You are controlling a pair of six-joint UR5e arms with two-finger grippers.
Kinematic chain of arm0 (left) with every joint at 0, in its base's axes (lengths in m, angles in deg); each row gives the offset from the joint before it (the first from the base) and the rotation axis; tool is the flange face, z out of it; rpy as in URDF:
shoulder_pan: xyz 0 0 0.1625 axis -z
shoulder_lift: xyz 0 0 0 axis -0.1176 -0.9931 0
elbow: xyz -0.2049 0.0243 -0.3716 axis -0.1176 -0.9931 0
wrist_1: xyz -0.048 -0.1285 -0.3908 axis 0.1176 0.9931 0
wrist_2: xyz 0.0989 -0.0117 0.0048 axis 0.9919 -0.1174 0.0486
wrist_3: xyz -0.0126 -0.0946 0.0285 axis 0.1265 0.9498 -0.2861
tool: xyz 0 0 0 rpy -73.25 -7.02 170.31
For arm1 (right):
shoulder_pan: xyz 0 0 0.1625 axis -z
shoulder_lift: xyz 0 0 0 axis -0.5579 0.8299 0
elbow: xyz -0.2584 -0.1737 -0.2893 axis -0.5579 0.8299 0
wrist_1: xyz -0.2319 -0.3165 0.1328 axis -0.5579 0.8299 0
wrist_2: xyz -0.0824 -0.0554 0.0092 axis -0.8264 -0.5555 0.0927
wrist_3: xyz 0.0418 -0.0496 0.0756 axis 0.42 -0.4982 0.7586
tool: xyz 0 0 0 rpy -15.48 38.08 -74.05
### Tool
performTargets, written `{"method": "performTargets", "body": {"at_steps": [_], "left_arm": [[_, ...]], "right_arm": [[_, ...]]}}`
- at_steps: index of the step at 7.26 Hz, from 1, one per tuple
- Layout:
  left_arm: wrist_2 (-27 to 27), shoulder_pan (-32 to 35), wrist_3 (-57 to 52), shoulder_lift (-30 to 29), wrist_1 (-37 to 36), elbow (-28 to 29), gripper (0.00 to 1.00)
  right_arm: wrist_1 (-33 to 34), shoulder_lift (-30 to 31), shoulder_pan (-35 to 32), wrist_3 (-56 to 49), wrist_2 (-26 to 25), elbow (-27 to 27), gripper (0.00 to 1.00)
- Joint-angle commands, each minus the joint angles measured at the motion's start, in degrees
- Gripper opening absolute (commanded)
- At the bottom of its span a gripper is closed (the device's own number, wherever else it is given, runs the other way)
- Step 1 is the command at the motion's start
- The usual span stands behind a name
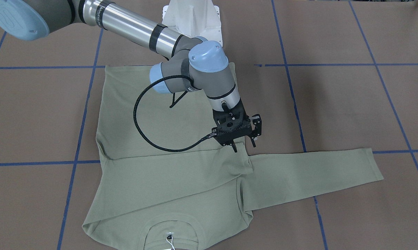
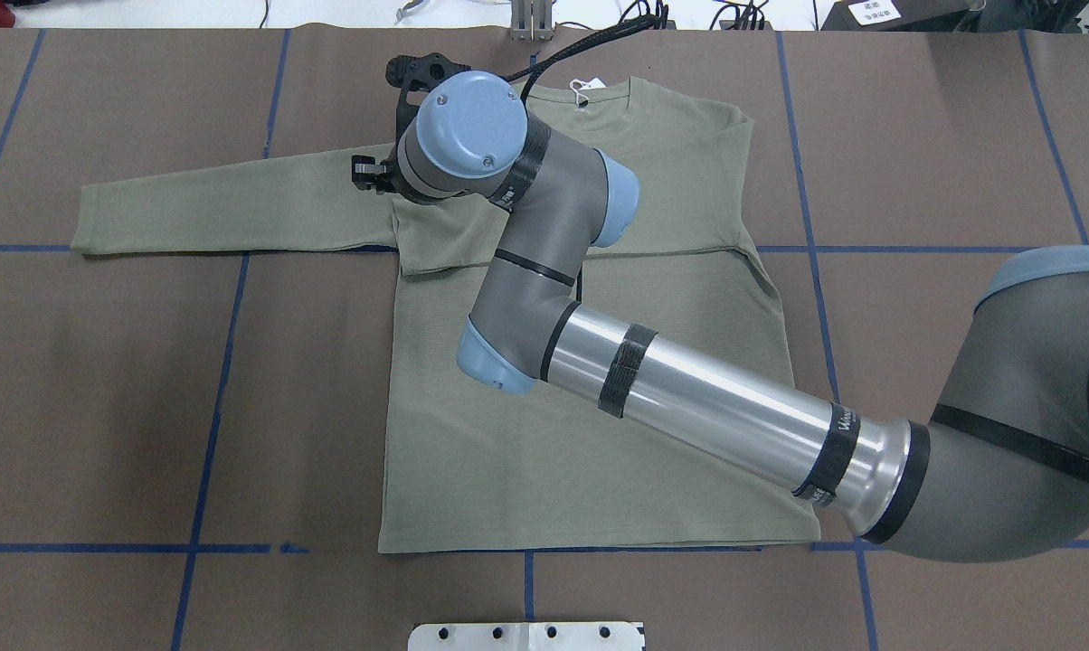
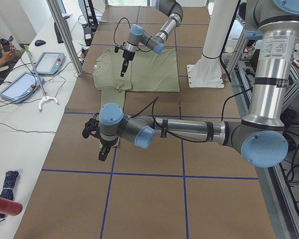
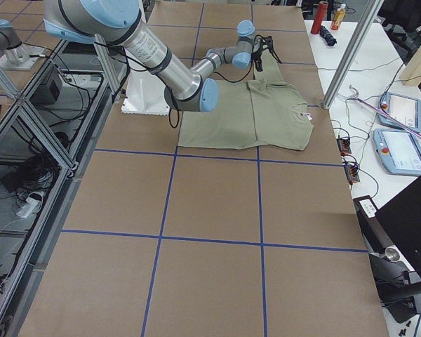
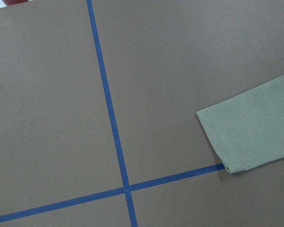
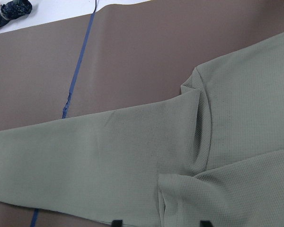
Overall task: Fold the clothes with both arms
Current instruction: 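Release the sleeve and withdraw the right gripper while the left gripper approaches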
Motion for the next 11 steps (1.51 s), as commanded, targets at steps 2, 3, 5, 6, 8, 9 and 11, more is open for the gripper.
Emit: {"method": "performTargets", "body": {"at_steps": [2, 3, 5, 6, 8, 9, 11], "left_arm": [[0.43, -3.03, 6.9, -1.05, 3.32, -0.11, 1.0], [2.61, -7.49, 16.19, -0.79, 10.14, 0.07, 1.0], [11.48, -16.63, 31.16, -0.53, 16.69, 0.33, 1.0], [16.38, -20.86, 36.45, -2.18, 17.32, 1.72, 1.0], [21.34, -23.88, 42.38, -4.22, 25.79, 7.42, 1.0], [21.7, -24.23, 42.39, -5.18, 29.59, 10.84, 1.0], [21.97, -24.5, 42.48, -9.91, 29.8, 18.22, 1.0]], "right_arm": [[12.7, 0.56, -1.05, 2.41, 0.61, -4.88, 1.0], [22.19, 2.66, -3.06, 1.89, 4.36, -10.93, 1.0], [34.02, 8.36, -9.38, -2.57, 13.42, -19.75, 1.0], [36.68, 14.05, -11.76, -5.82, 14.66, -24.39, 1.0], [37.06, 28.28, -21.04, -21.07, 22.79, -33.72, 1.0], [37.06, 33.13, -25.36, -26.11, 27.55, -36.1, 1.0], [37.06, 40.0, -28.29, -30.89, 28.91, -40.06, 1.0]]}}
